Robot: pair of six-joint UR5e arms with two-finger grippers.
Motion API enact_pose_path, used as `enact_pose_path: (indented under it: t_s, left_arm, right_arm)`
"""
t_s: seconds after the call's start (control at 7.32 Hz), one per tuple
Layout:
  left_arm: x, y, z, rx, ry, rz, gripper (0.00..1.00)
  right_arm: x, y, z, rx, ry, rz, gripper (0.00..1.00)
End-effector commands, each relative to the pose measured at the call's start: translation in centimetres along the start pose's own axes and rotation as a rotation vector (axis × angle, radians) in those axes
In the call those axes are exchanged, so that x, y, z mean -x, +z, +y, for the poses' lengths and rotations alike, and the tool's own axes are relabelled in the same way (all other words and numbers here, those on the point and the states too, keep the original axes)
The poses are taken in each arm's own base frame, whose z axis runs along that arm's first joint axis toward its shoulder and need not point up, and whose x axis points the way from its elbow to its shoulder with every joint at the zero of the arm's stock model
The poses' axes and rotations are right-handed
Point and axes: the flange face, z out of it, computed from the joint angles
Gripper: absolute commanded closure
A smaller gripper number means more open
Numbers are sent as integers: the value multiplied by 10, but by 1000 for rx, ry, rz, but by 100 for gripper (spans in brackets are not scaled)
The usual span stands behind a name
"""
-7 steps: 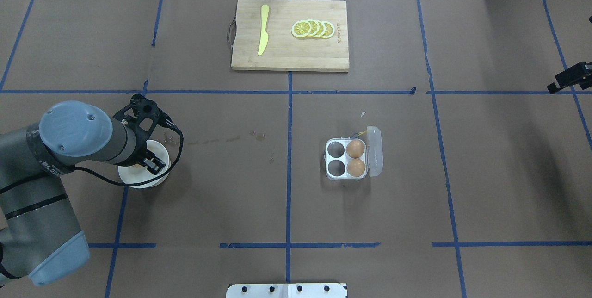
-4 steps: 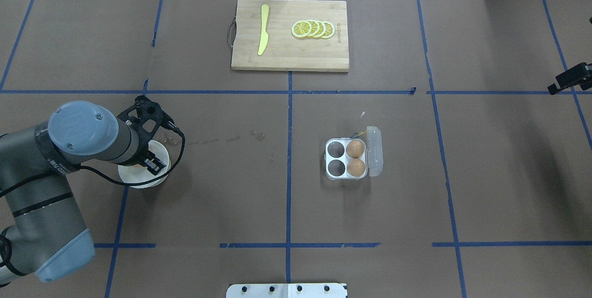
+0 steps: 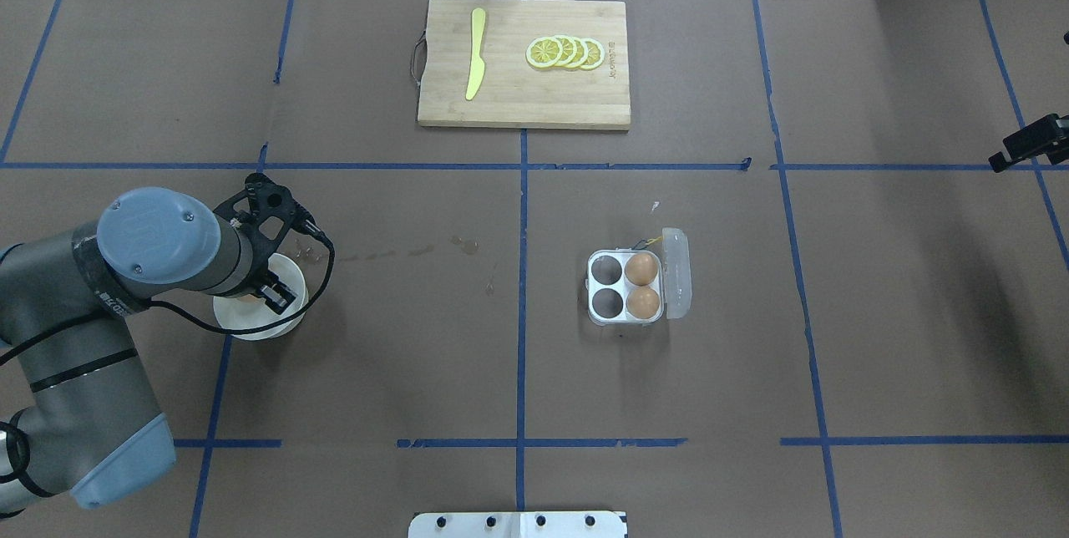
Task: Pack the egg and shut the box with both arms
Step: 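Close the left gripper on the brown egg inside the bowl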
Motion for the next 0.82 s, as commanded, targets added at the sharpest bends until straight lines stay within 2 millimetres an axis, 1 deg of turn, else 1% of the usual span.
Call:
enact_pose_path:
  t_s: [0.0,0.27,0.68]
  left_arm:
    - [0,3,1,4,2,-6,33]
    - [-1,4,3,8,4,-6,33]
    - [-5,13,5,25,11,-8,33]
  right_arm:
    - [-1,1,0,1,0,0,0]
    - [-1,2,0,3,1,0,0]
    - [0,2,0,4,0,0,0]
